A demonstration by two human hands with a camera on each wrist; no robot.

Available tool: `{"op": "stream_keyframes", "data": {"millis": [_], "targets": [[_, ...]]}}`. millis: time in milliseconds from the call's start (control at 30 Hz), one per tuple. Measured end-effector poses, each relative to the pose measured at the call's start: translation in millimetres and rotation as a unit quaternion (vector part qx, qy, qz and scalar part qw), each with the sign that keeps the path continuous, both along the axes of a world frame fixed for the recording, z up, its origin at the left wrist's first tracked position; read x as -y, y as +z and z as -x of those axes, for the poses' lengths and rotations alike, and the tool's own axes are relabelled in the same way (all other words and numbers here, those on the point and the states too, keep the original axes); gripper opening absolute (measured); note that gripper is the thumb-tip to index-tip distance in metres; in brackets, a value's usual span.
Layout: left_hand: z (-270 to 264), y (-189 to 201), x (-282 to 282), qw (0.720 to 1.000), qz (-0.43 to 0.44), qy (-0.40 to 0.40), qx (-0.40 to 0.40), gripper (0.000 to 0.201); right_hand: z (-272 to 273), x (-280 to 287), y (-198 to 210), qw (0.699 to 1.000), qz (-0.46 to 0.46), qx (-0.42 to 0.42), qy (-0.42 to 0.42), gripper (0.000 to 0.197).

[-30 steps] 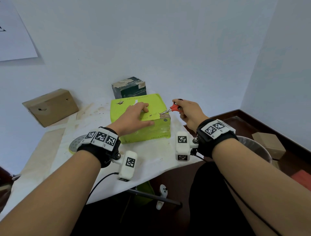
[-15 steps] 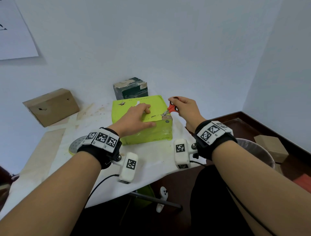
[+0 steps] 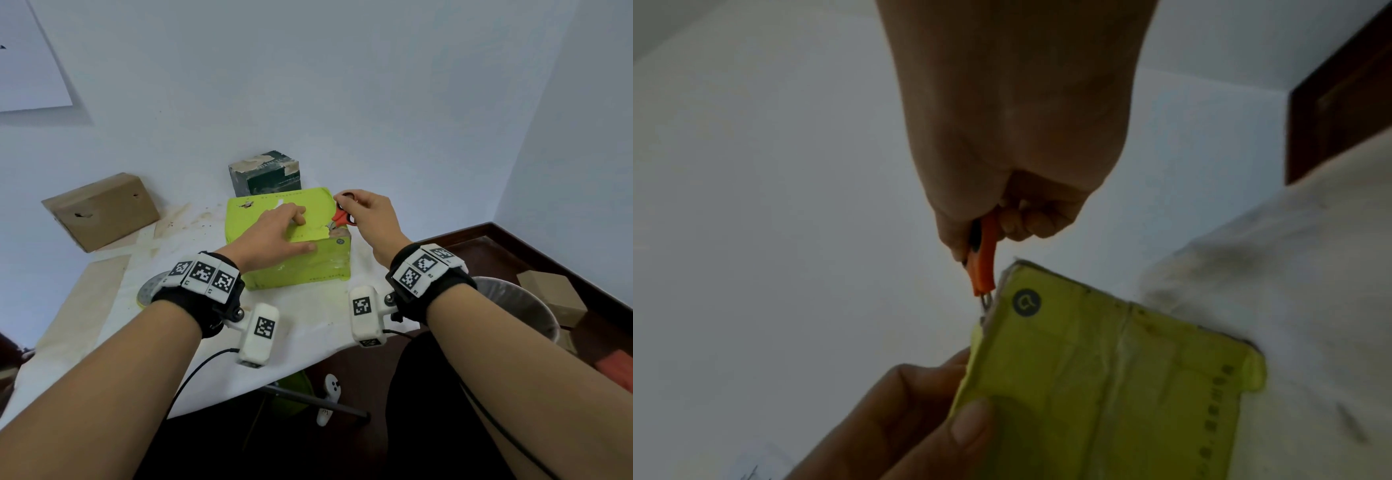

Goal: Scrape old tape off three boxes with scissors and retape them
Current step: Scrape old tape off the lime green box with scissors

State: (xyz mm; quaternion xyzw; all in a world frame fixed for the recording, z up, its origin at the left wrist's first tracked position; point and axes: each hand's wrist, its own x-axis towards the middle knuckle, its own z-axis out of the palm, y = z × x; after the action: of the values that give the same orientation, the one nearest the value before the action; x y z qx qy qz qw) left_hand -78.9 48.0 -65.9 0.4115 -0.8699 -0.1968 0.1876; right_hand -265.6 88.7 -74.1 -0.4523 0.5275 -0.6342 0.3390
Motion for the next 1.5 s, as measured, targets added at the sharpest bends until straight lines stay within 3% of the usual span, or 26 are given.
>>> {"op": "stream_keyframes", "data": {"millis": [367, 533, 733, 900, 1067, 1200, 1333, 1500], "targets": [[-1, 2, -1, 0.999, -0.024, -0.026, -0.039, 0.027, 0, -4, -13, 0.987, -0.043, 0.151, 0.031, 0.011], [1, 5, -6, 0.994, -0.057, -0.018, -0.091, 0.022, 1, -8, -9, 0.992, -0.038, 0.119, 0.032, 0.011], [1, 5, -7, 0.996, -0.046, -0.02, -0.073, 0.019, 26, -9, 9, 0.984, 0.052, 0.127, -0.112, 0.007], [2, 8, -8, 0.994, -0.076, -0.021, -0.078, 0.019, 32, -15, 15, 0.996, 0.057, 0.034, -0.068, 0.007], [3, 11, -12, 0.992, -0.097, -0.017, -0.078, 0.019, 27, -14, 27, 0.987, 0.089, -0.108, -0.073, 0.011], [3, 12, -14, 0.991, -0.102, -0.013, -0.08, 0.018, 21, -16, 38, 0.963, 0.107, -0.243, -0.054, 0.012], [3, 12, -14, 0.991, -0.105, -0.013, -0.085, 0.019, 12, -21, 50, 0.911, 0.114, -0.396, -0.03, 0.013], [1, 10, -14, 0.992, -0.098, -0.016, -0.082, 0.019, 6, -18, 57, 0.891, 0.103, -0.443, 0.001, 0.014]]}}
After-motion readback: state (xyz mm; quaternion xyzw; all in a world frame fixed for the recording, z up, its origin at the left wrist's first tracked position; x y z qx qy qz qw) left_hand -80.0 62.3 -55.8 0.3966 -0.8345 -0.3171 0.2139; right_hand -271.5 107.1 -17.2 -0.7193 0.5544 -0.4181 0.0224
